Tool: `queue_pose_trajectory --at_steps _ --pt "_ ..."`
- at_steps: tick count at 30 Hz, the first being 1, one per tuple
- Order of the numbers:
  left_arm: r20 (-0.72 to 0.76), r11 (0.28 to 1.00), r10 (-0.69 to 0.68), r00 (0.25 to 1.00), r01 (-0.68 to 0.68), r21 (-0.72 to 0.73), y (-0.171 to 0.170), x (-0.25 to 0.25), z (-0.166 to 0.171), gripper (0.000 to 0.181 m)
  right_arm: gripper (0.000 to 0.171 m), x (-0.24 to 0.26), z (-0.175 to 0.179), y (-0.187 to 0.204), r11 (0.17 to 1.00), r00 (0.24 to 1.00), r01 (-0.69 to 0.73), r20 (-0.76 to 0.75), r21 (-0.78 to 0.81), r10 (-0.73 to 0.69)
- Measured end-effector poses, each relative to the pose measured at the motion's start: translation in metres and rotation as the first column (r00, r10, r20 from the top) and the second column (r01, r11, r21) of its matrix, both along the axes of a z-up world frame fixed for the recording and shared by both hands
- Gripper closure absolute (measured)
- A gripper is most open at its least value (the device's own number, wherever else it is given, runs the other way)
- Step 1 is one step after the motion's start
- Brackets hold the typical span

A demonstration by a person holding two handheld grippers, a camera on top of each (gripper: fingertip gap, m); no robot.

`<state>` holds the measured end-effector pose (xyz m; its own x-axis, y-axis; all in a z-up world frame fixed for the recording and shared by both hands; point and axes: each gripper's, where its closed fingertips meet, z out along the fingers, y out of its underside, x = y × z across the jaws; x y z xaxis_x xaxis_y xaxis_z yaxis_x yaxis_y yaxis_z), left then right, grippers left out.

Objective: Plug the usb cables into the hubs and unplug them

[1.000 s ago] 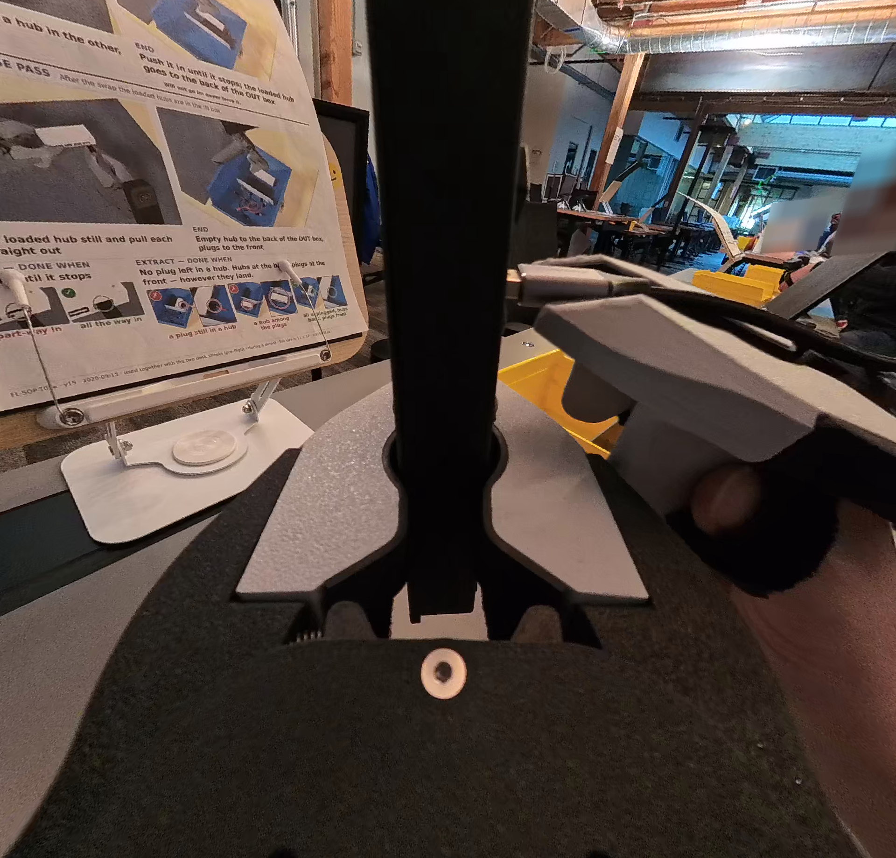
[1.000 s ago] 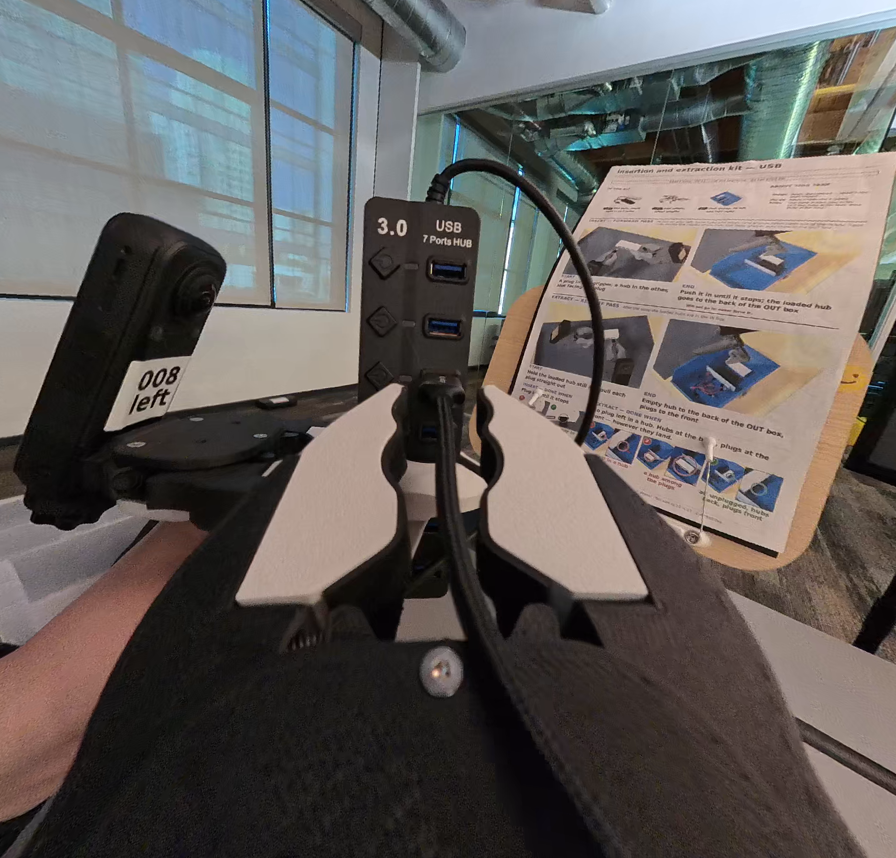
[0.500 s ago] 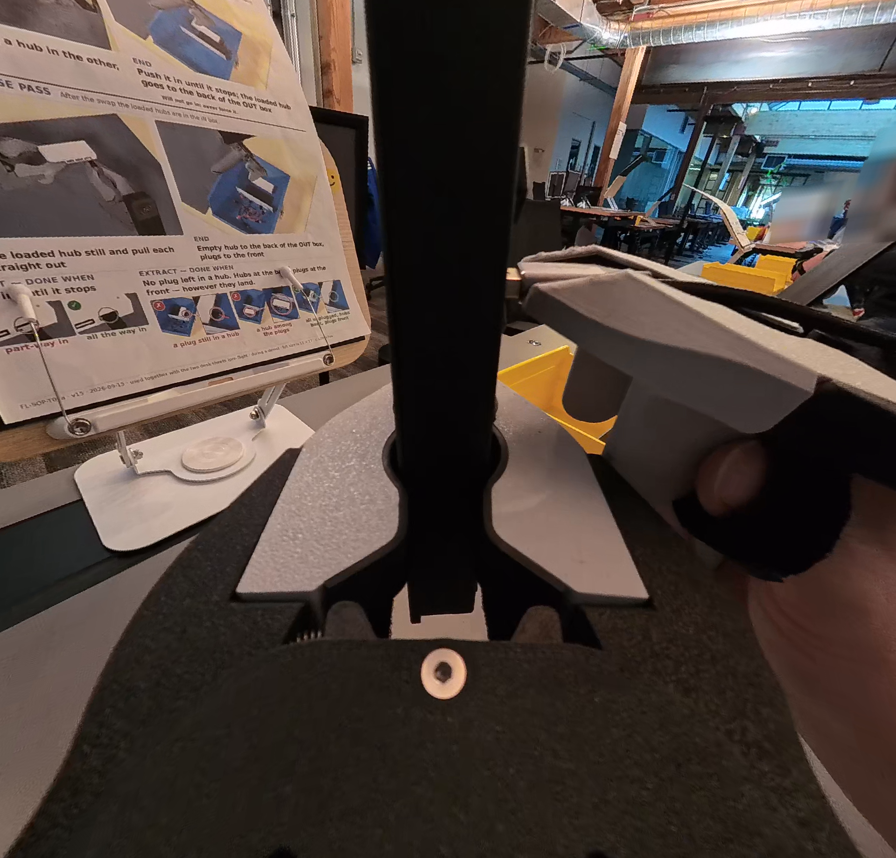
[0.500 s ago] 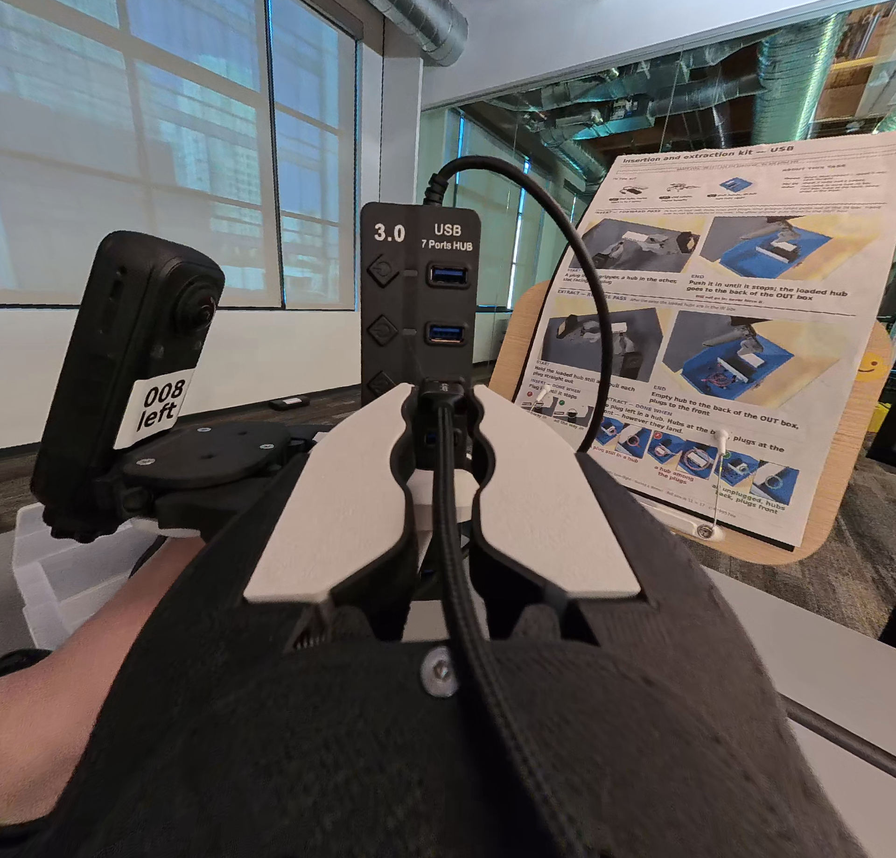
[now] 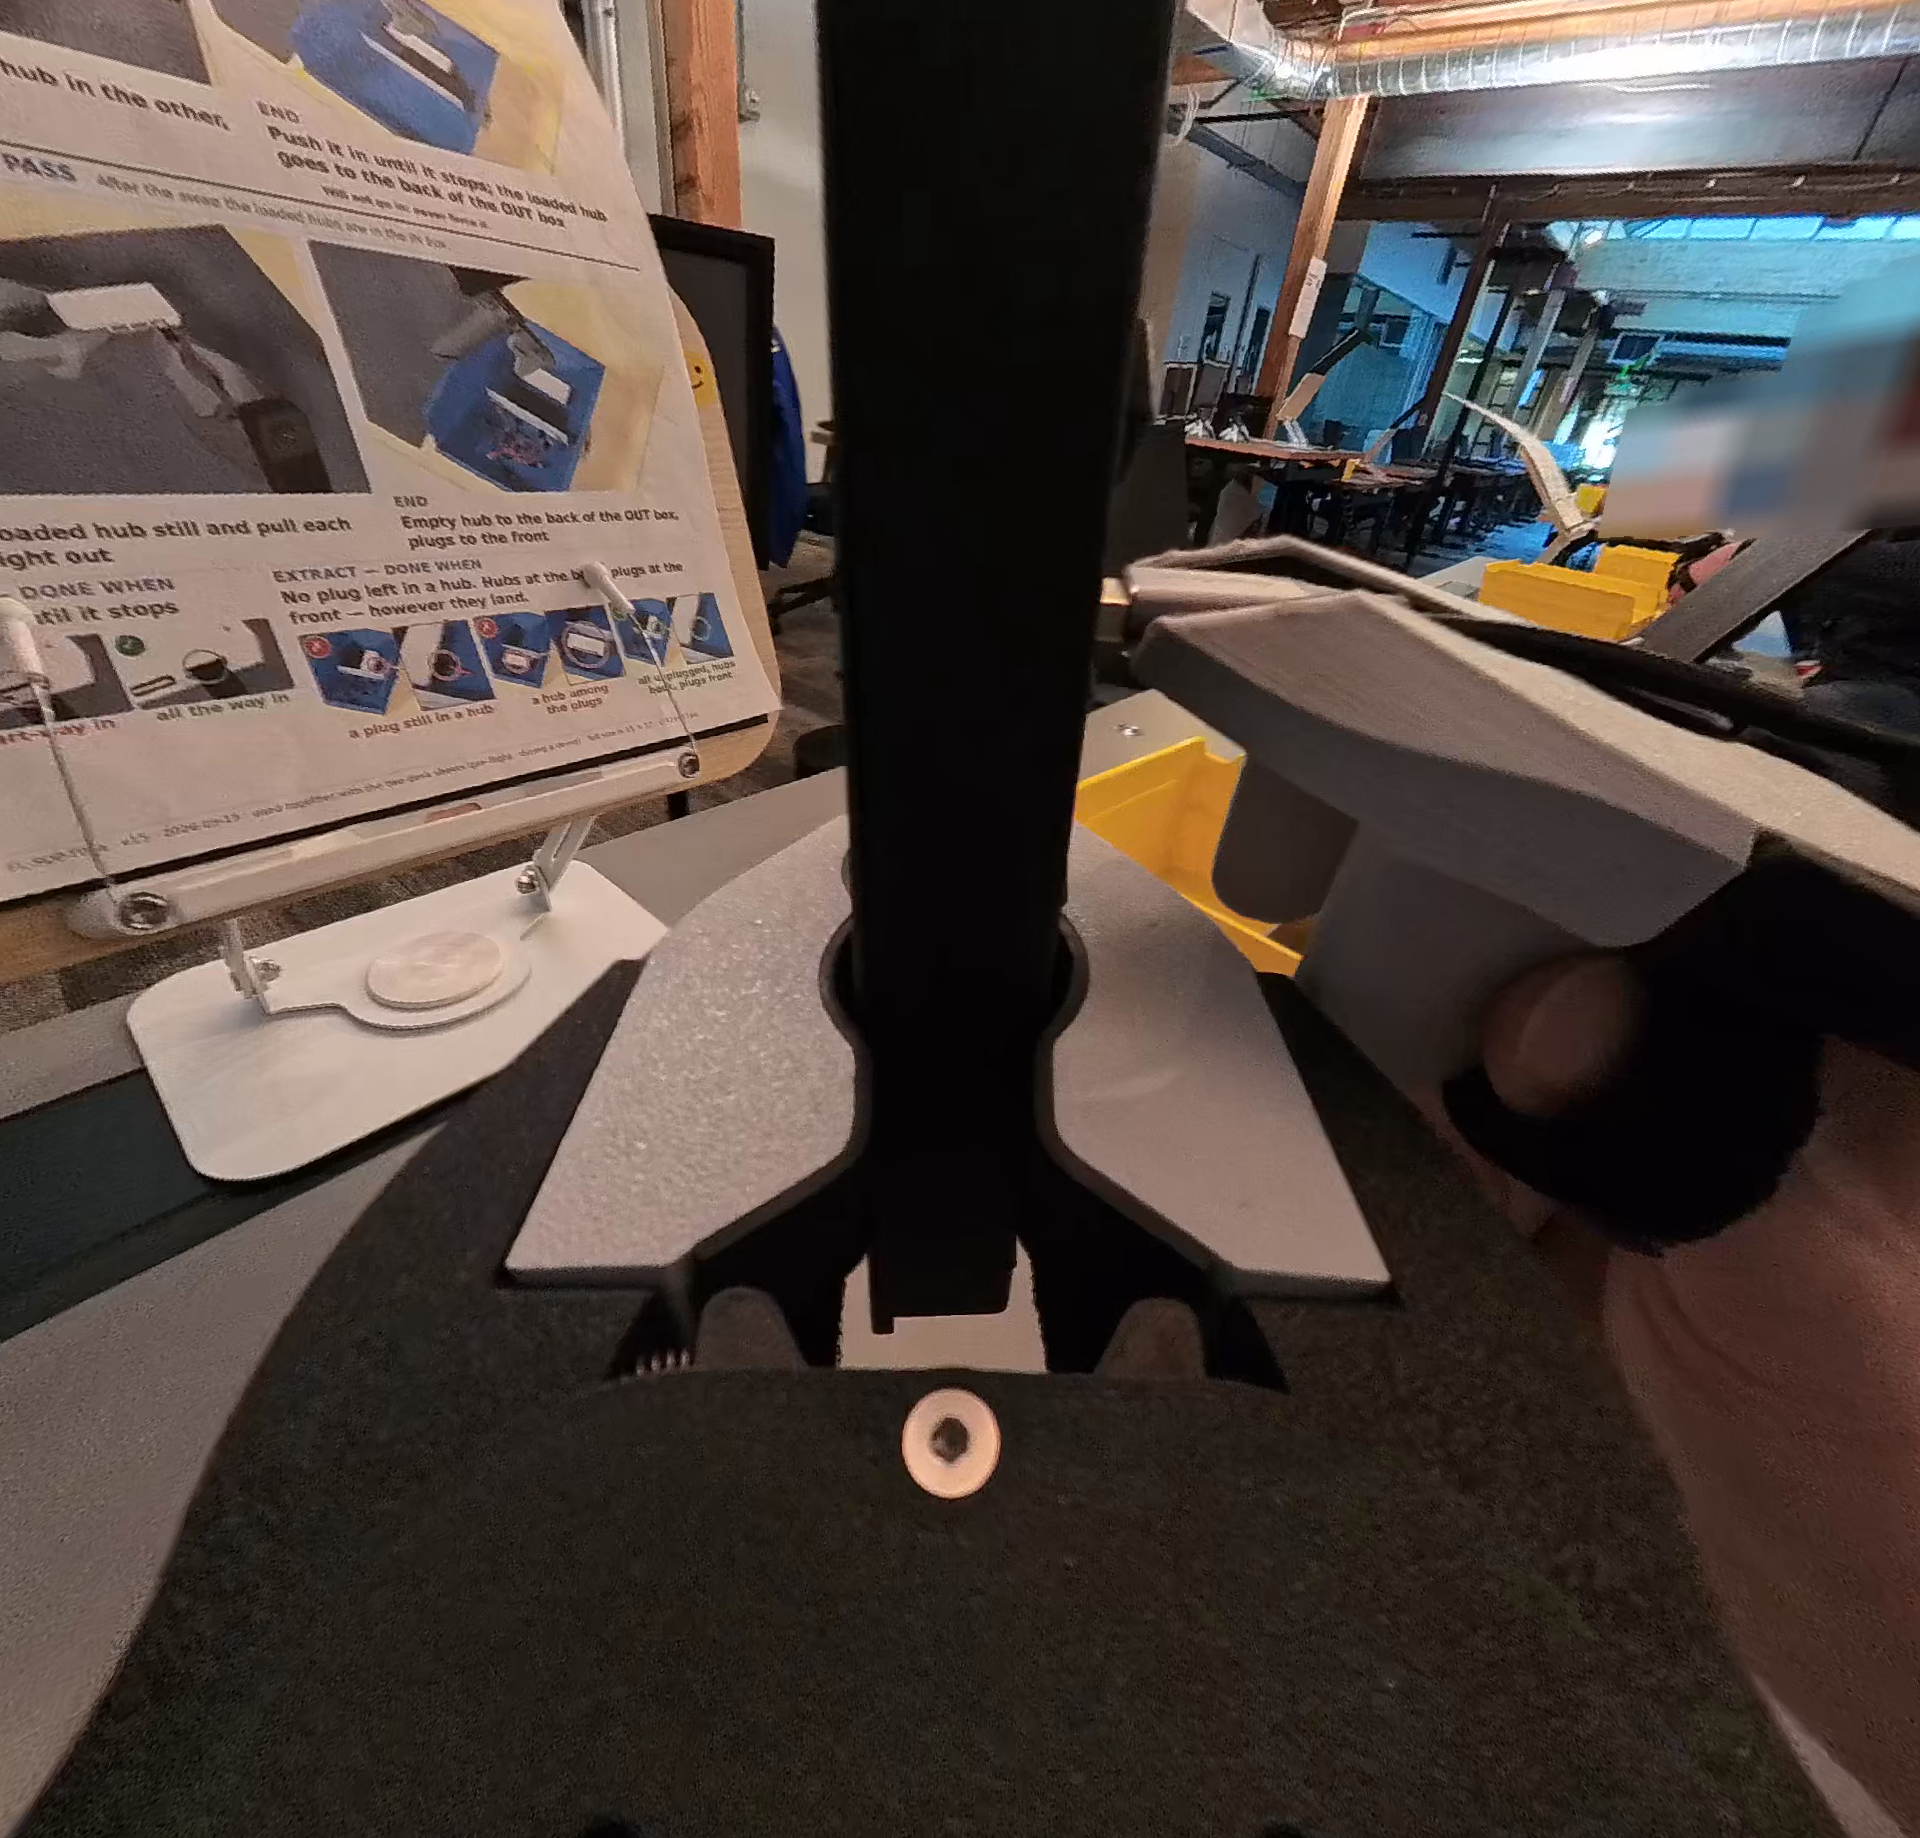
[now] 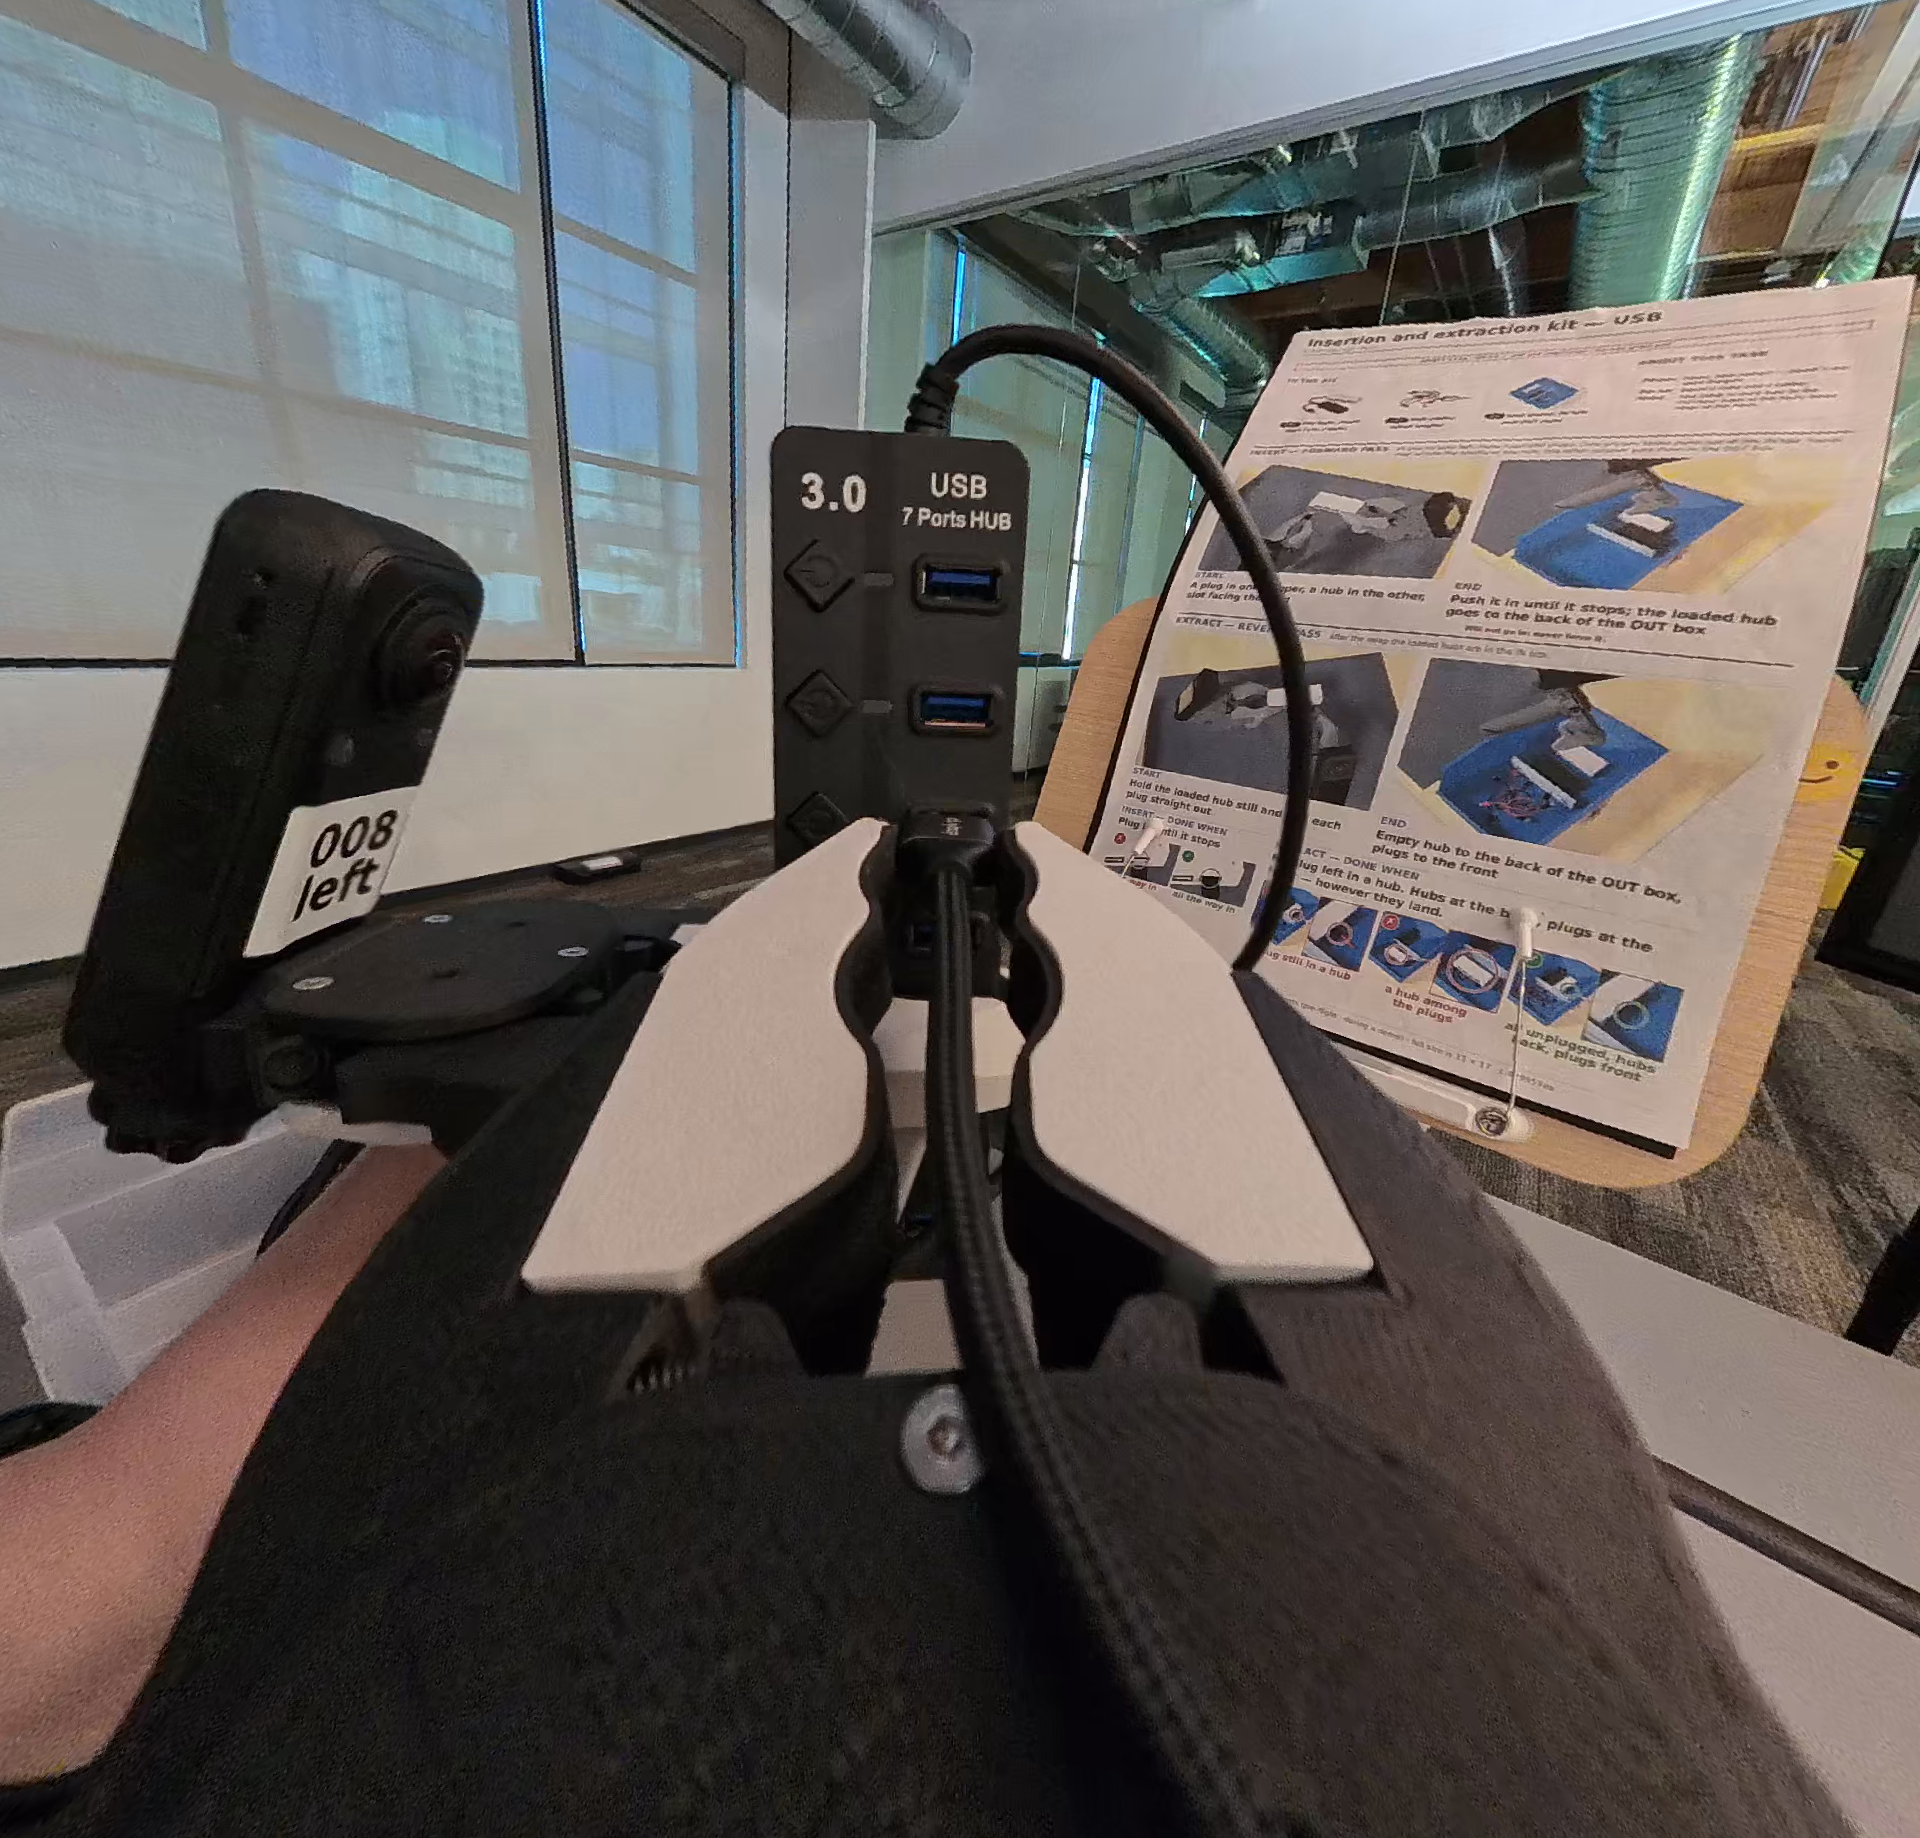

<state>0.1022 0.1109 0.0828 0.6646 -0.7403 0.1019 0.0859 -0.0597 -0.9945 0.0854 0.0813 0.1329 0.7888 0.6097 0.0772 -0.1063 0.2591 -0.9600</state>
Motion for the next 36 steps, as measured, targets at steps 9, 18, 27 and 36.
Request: queue_pose_trajectory --at_steps 9,18,27,36 --pt "-0.025 0.999 0.033 0.999 -0.032 0.037 0.007 -0.019 0.008 0.155 0.152 0.004 0.007 -0.006 0.999 0.999 -0.027 0.026 -0.021 0.028" --pt "-0.033 1.0 0.02 0.999 -0.019 0.021 0.015 -0.026 0.002 0.156 0.152 0.005 0.018 -0.025 0.997 0.991 -0.028 0.131 -0.078 0.038" --pt "-0.059 0.998 -0.041 0.997 0.044 0.049 0.004 -0.009 0.003 0.155 0.152 0.006 0.014 -0.017 0.997 0.992 -0.026 0.124 -0.077 0.036" --pt "-0.045 0.996 -0.082 0.996 0.084 0.043 -0.002 -0.002 0.004 0.155 0.152 0.005 0.007 -0.011 0.995 0.99 -0.023 0.137 -0.098 0.036"
